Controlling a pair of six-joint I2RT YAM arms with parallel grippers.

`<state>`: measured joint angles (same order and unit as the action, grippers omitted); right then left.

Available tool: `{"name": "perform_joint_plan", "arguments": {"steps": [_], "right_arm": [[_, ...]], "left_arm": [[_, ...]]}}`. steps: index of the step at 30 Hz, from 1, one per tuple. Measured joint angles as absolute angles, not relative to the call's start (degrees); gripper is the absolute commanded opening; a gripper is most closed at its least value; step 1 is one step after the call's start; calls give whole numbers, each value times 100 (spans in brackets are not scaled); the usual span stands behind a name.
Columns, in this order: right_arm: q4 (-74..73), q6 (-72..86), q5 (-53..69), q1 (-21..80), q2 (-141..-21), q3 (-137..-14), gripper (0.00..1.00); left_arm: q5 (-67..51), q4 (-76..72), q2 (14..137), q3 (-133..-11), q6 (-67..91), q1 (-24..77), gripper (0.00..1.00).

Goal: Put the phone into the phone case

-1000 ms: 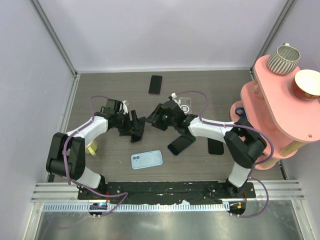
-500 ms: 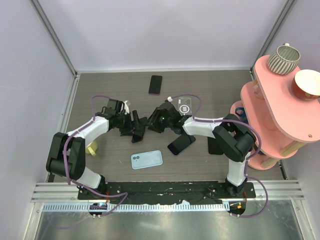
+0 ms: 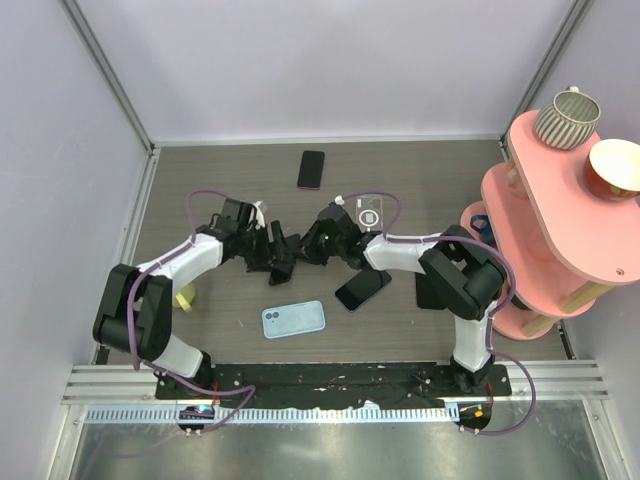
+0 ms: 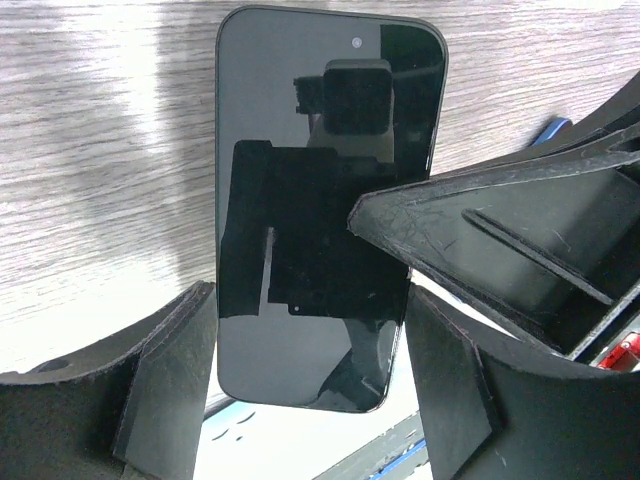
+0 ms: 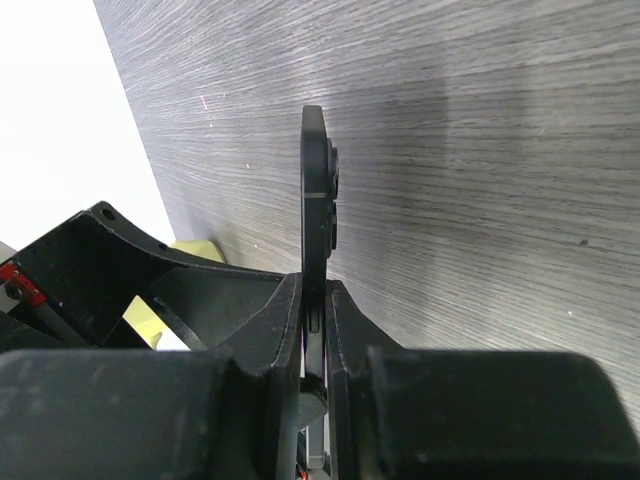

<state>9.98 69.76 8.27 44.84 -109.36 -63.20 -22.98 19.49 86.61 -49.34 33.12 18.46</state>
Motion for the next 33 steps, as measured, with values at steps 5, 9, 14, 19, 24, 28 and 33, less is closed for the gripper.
{"name": "perform_joint_plan", "arguments": {"steps": [5,9,14,19,24,28,33], "right_arm": [[1245,6958,836,4386,-10912,-6064,1],[1238,6792,862,4189,-10707,-5688,1],[1107,6267,980,3704,-9974,-5271,1],[674,5516,1013,3286,-9002,-5065,1],[202,4807,862,3262,-8020,-5054,1],[-14,4484,790,3277,-7526,-5054,1],[-279,4261,735,3277,-7253,-5002,1]], "left_arm": [[-2220,1994,8639,-4941,3430,1968,100],[-2156,2244,8425,-5013,3428,2082,100],[-1796,2711,8009,-5100,3439,2169,87],[-878,3634,7915,-5203,3671,2563,81],[-150,4287,7500,-4932,4294,3166,66],[281,4578,7341,-4698,4729,3452,60],[539,4650,7489,-4469,5043,3879,53]]}}
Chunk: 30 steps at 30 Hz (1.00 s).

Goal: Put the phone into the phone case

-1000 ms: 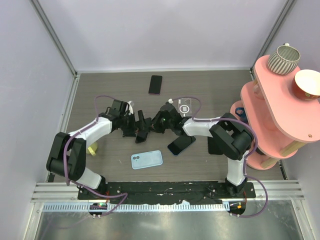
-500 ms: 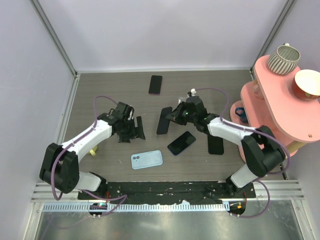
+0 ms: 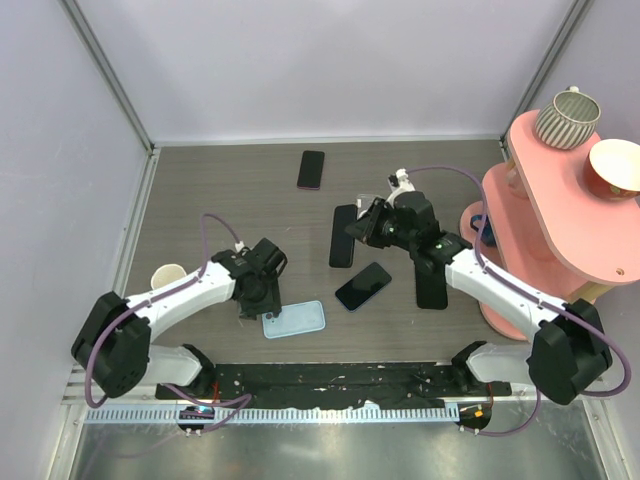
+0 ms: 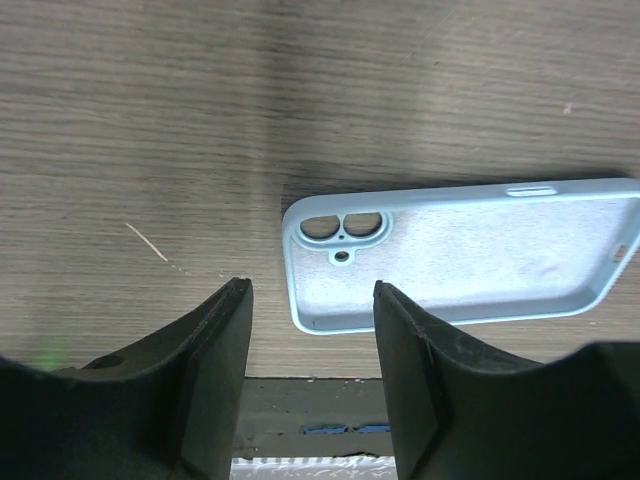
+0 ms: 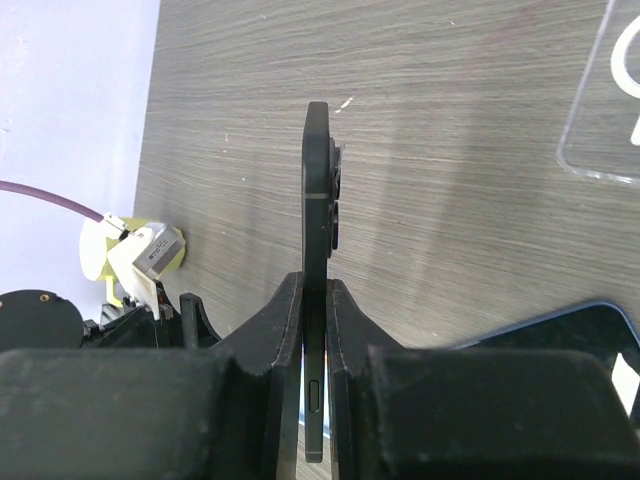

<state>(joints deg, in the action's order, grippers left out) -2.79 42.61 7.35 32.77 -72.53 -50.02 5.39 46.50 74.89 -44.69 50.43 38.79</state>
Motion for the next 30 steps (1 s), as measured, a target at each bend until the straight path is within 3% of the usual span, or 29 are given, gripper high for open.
{"name": "perform_joint_plan", "arguments": {"steps": [10,13,14,16,30], "right_arm": [[-873,3903,517,3277,-6672,-4840,1],[-947,3828,469,3277,-6475,-4840,1],[-956,3793,451,3277,-6403,-4840,1],[-982,3732,436,3277,-6294,-4840,1],[-1149,3326,467,3277,-5070,-4163,2]], "left_arm": [[530,4504,8090,-4414,4912,4045,32],[539,4504,8259,-4475,4766,4049,20],[556,4508,8313,-4515,4672,4049,8],[609,4547,8390,-4635,4456,4049,0],[895,4248,9502,-6309,1398,4049,0]]}}
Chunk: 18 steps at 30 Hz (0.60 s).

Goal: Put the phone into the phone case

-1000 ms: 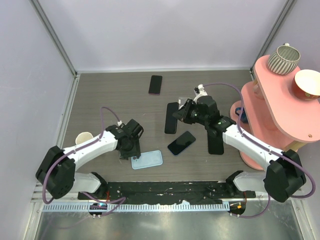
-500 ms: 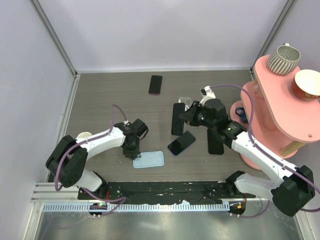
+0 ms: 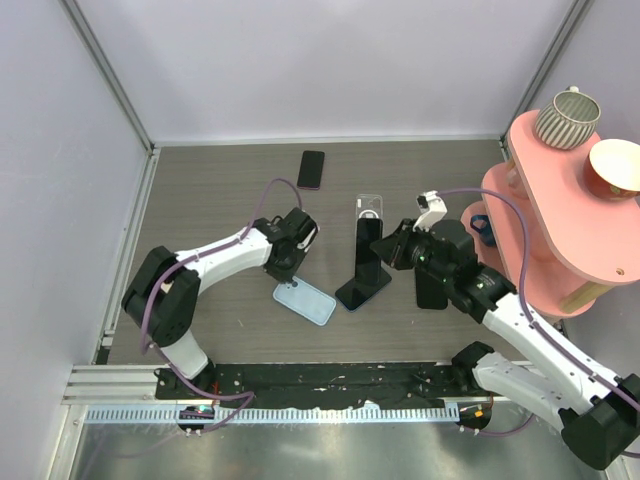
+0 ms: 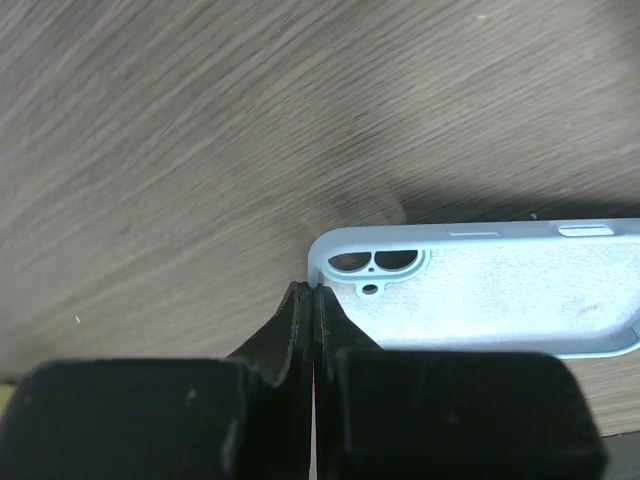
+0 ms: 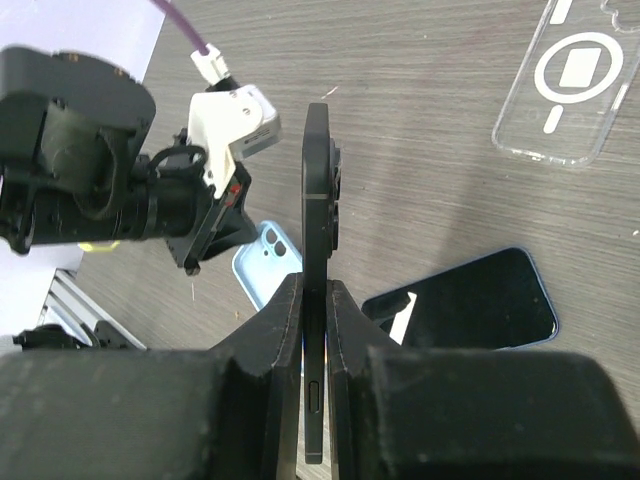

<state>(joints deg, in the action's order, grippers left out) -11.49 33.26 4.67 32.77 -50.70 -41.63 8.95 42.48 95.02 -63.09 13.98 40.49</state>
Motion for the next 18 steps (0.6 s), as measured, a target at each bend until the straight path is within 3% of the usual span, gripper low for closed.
{"name": "perform_joint_plan", "arguments": {"steps": [13,14,16,18], "right_arm": [[-1297,3194,1229,3277,-4707,-3706,1],[-1299,3203,1251,3277,-4707,-3680,1],[-1334,3214,1284,3277,-4707,-3649,2],[-1361,3225,1319,3277,-4713,-3625,2]], "left_arm": [[99,3649,9428,-6117,-1293,4049,0],[84,3669,9445,-6143,-1398,4049,12],[73,3721,9548,-6243,-1555,4049,25],[32,3822,9727,-6403,-1653,4049,93]]}}
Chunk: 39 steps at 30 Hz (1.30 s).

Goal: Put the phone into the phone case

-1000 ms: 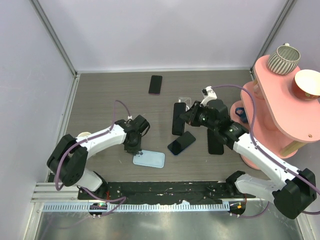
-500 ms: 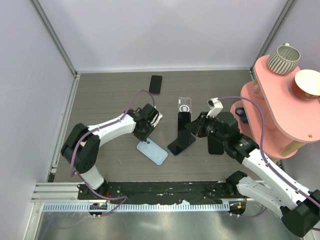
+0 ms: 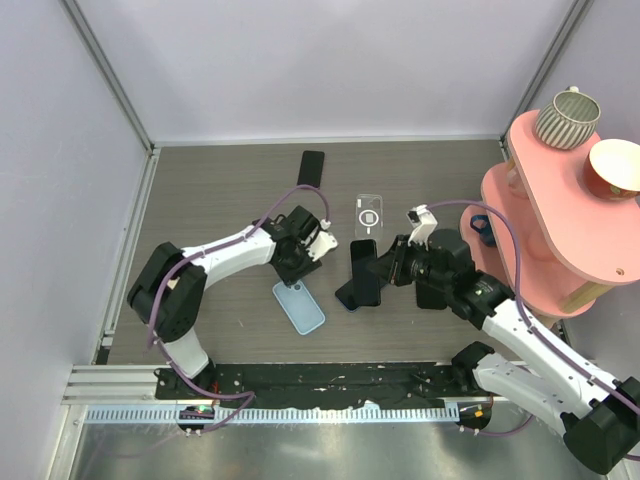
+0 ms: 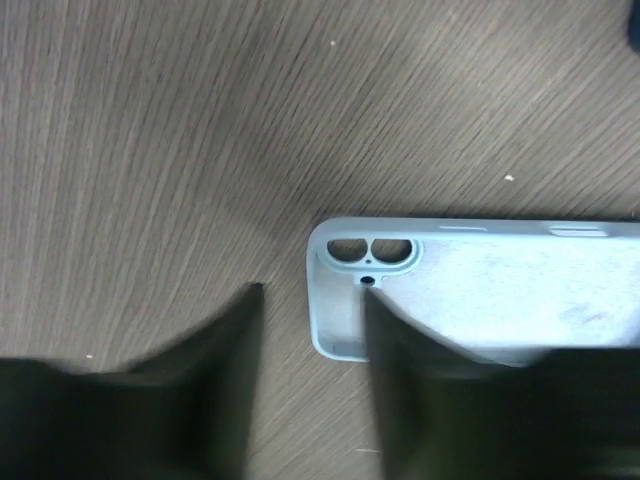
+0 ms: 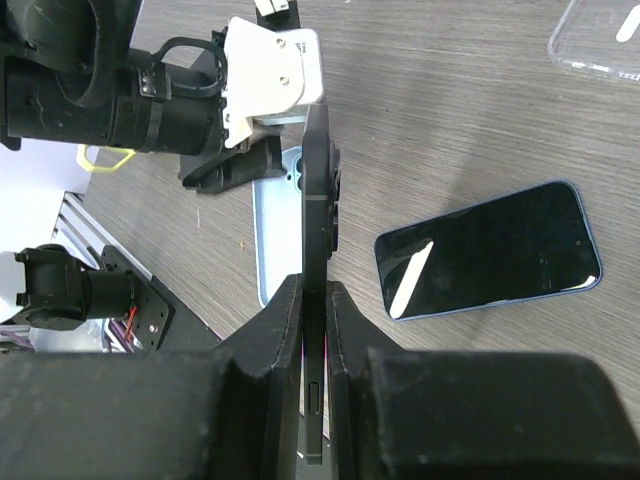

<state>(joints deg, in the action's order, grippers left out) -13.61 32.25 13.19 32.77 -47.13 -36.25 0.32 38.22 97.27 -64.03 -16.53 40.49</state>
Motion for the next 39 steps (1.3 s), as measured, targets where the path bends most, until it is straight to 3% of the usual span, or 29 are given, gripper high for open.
{"name": "perform_joint_plan", "arguments": {"steps": [1,7,16,20,24,29,39], "right_arm": [[-1374,3225,1326,3277,-4724,-3621,2],[-1492,3229,1413,3277,-4818,-3618,2],[-1284,3400,1747,3277,-4917,-3597,2],[-926,3470,2049,3277,-5231,-3597,2],[-620,3485,2320,3280,-5625,-3603,2],[-242,3481,2672,3365,-6469,-3828,3],[318,3334,3170,4101,-8571,-4851,5]], "left_arm": [[23,3844,9769,-6445,-1706,4049,99],[104,3736,9454,-6388,-1553,4049,100],[1046,3133,7638,-6307,-674,4018,100],[1111,3081,7076,-6346,196,3625,100],[1059,3813,7330,-6875,1177,2998,100],[799,4095,7146,-6731,1750,2926,90],[-174,3601,5935,-5166,3030,2936,76]]}}
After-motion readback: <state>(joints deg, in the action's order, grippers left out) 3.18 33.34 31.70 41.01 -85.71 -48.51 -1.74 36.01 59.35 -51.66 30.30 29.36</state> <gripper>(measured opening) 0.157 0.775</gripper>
